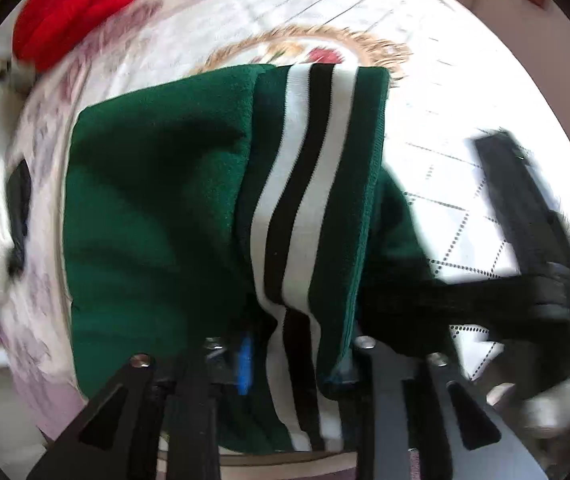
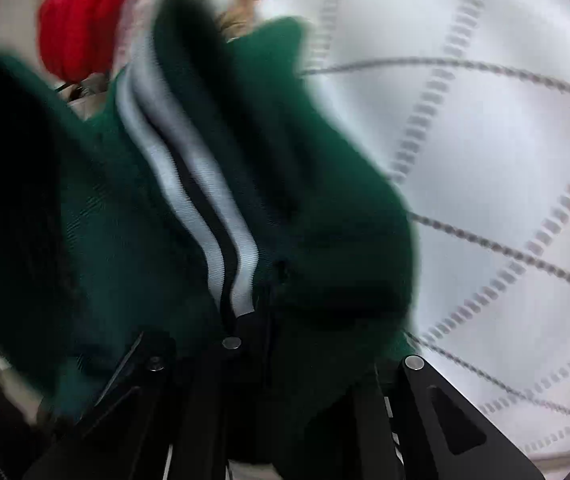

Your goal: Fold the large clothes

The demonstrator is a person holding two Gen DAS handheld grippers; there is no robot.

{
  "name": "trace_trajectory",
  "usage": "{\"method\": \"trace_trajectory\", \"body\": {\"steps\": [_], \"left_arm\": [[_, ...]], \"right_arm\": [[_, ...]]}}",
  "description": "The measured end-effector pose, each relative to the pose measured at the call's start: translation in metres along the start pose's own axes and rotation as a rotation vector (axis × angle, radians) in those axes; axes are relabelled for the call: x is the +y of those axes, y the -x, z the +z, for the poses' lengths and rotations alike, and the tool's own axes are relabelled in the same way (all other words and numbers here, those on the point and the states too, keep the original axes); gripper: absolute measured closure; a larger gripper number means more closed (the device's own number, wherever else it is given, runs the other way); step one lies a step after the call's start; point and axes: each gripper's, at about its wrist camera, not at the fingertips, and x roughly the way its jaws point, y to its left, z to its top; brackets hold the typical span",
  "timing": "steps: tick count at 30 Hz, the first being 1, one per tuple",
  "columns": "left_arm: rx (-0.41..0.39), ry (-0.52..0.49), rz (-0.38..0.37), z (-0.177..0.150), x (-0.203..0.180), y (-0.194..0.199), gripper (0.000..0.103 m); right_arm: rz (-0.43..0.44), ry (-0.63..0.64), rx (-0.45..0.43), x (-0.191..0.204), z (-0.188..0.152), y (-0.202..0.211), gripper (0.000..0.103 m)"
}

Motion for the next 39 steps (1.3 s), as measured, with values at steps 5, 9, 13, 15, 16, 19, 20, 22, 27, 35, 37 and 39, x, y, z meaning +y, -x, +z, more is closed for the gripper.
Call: {"method": "trace_trajectory", "body": {"steps": [5, 9, 13, 15, 16, 19, 20, 22, 27, 35, 37, 39], "left_arm": [[0.071, 0.165, -0.209, 0.010, 0.037, 0.000, 0.045], [0.016, 0.218, -0.268, 0.007, 0.052, 0.031, 0.016], [-0.103, 0.371, -0.244, -0.006, 0.097, 0.068, 0.015], [-0.133, 0.450, -0.184, -0.009, 0.129, 0.071, 0.015], [-0.144, 0.482, -0.154, -0.011, 0.140, 0.070, 0.015], [-0.136, 0.533, -0.068, -0.018, 0.173, 0.056, 0.015], [-0.129, 0.543, -0.050, -0.023, 0.184, 0.051, 0.015], [-0.119, 0.557, -0.011, -0.032, 0.200, 0.037, 0.015], [-0.045, 0.539, 0.038, -0.047, 0.218, 0.004, 0.015], [-0.011, 0.571, -0.032, -0.070, 0.229, 0.001, 0.015], [0.004, 0.571, -0.054, -0.075, 0.227, 0.002, 0.015], [0.016, 0.560, -0.071, -0.080, 0.224, 0.002, 0.015]], "right_arm": [[-0.226, 0.071, -0.053, 0.010, -0.030, 0.036, 0.033], [-0.225, 0.027, -0.161, 0.020, -0.064, 0.070, 0.033], [-0.099, -0.020, -0.282, 0.051, -0.070, 0.093, 0.033], [-0.032, -0.004, -0.309, 0.070, -0.052, 0.097, 0.033], [-0.007, 0.024, -0.315, 0.087, -0.039, 0.091, 0.033], [-0.062, 0.132, -0.331, 0.134, 0.007, 0.093, 0.033], [-0.138, 0.173, -0.317, 0.149, 0.020, 0.085, 0.033], [-0.368, 0.256, -0.278, 0.162, 0.047, 0.066, 0.034], [-0.677, 0.233, -0.186, 0.118, 0.083, 0.018, 0.029], [-0.481, -0.027, -0.248, 0.086, -0.024, 0.084, 0.026], [-0.402, -0.167, -0.209, 0.059, -0.070, 0.083, 0.026], [-0.284, -0.283, -0.126, 0.034, -0.102, 0.066, 0.026]]}}
